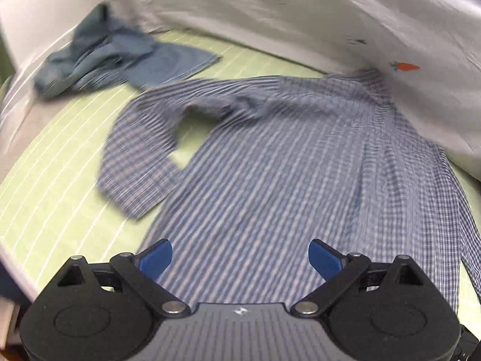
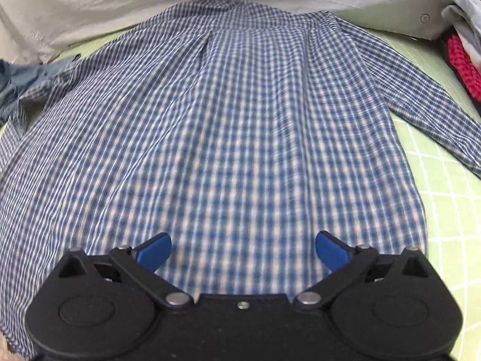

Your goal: Fold clothes

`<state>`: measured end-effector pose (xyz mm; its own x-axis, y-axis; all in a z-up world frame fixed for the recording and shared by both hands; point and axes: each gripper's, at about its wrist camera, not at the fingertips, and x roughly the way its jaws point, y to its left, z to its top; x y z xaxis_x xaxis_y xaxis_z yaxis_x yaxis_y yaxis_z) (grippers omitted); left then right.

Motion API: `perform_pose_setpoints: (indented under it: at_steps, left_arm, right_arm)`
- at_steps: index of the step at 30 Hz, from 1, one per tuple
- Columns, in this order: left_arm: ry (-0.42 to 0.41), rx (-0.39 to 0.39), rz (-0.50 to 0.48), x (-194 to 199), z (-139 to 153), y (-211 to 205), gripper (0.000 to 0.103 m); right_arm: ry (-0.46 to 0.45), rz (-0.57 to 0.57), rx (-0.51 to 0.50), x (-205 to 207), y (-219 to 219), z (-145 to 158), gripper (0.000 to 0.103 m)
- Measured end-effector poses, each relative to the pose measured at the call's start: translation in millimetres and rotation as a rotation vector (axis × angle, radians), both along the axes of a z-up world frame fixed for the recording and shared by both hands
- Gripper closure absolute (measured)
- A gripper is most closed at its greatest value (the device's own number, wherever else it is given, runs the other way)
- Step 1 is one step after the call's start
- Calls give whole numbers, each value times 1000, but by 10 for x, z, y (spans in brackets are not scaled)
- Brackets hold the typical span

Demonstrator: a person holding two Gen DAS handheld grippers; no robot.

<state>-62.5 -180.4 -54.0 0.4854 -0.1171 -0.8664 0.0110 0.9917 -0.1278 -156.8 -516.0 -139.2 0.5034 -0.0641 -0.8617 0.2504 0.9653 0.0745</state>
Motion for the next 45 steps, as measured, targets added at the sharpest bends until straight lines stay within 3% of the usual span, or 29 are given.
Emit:
perform_pose_setpoints:
  at_steps: [4,8,14,21,25,33,38,41,44,45]
  left_arm:
    - [22,-6,66,-8,-50,393,6]
    - [38,-9,103,107,-114,762,6]
    - [37,17,66,463,-198,1084,6]
    - [-11,130,-125,1038,-300,1036,6]
    - [-8,149,-250,1308,-469,919,12]
    - [21,249,-489,1408,-868,686,24]
    - [-14,238,-595,1367,-875,665,25]
    - [-1,197,-603,1360,-895,720,25]
    - [-20,168,-582,1351,-885,791,37]
    - [-31,168,-564,1358,-870,814,51]
  right_arm:
    - [-36,-36,43,-81,151,120,0]
    - [9,-29,15,-3,474,90,0]
    - [42,-49,-19,147,915,51,0]
    - [32,-222,-51,364,1150,-3,0]
    - [17,-306,-66,477,1176,-20,0]
    - [33,-424,-60,572,1207,-20,0]
    - [35,-451,-60,600,1242,-20,0]
    - [33,-457,-62,622,1267,-21,0]
    - [31,-463,-64,644,1292,-21,0]
    - [31,-465,-65,651,1300,-21,0]
